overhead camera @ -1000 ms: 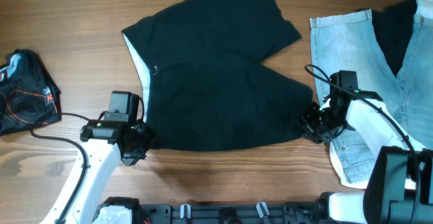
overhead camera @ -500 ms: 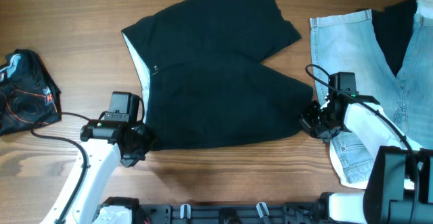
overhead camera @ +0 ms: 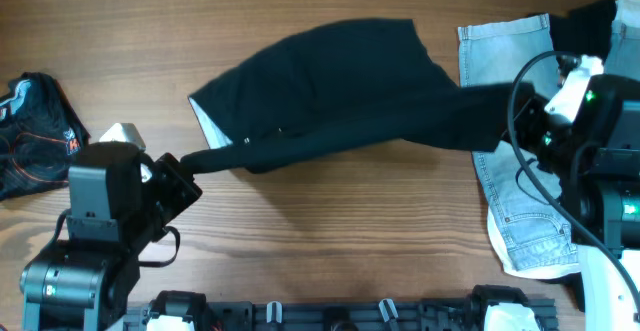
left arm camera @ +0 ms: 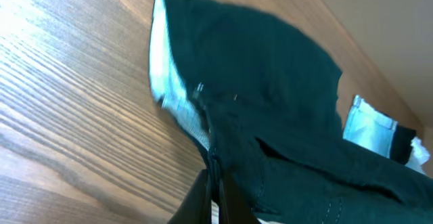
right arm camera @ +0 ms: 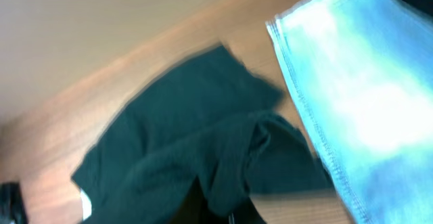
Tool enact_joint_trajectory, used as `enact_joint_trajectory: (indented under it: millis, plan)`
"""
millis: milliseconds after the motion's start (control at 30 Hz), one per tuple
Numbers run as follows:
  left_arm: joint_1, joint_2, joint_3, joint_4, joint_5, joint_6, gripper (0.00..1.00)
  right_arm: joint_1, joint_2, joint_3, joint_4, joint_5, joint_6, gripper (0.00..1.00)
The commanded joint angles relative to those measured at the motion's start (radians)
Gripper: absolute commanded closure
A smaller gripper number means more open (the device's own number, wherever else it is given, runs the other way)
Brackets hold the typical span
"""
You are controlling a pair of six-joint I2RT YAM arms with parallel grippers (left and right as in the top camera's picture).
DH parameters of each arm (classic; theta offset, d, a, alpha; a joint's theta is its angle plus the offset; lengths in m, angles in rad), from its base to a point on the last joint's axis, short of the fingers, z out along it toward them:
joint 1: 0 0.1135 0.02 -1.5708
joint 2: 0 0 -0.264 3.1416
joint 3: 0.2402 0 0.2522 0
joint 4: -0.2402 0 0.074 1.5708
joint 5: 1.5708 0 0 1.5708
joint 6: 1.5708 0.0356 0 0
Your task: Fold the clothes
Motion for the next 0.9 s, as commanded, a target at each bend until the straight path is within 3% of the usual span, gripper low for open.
enact_joint_trajectory:
  millis: [0, 200, 367, 500, 600, 667, 700, 733, 867]
  plan:
    - [0.006, 0.049, 0.014, 0.052, -0.157, -0.004, 0.96, -0.014, 0.063, 0.025, 0.125, 0.110, -0.101, 0.96]
    - [0.016, 0.407, 0.014, 0.175, -0.279, -0.157, 0.96, -0.008, 0.454, 0.024, 0.357, -0.097, -0.111, 0.96]
    - [0.067, 0.703, 0.014, 0.282, -0.278, -0.219, 0.96, 0.070, 0.673, 0.024, 0.581, -0.108, -0.111, 0.95]
    - [0.103, 0.856, 0.014, 0.385, -0.276, -0.222, 0.96, 0.166, 0.830, 0.024, 0.775, -0.108, -0.110, 0.88]
    - [0.105, 0.913, 0.014, 0.460, -0.282, -0.221, 0.92, 0.218, 0.919, 0.024, 0.910, -0.108, -0.107, 0.67]
    - [0.110, 0.920, 0.014, 0.512, -0.283, -0.221, 0.78, 0.229, 0.933, 0.024, 0.958, -0.107, -0.108, 0.48]
    - [0.120, 0.919, 0.015, 0.552, -0.282, -0.220, 0.68, 0.227, 0.927, 0.025, 0.970, -0.107, -0.108, 0.33]
    - [0.135, 0.919, 0.016, 0.575, -0.275, -0.220, 0.57, 0.223, 0.922, 0.025, 0.966, -0.107, -0.111, 0.33]
    - [0.212, 0.882, 0.021, 0.536, -0.139, -0.128, 0.51, 0.190, 0.916, 0.024, 0.771, -0.040, -0.108, 0.38]
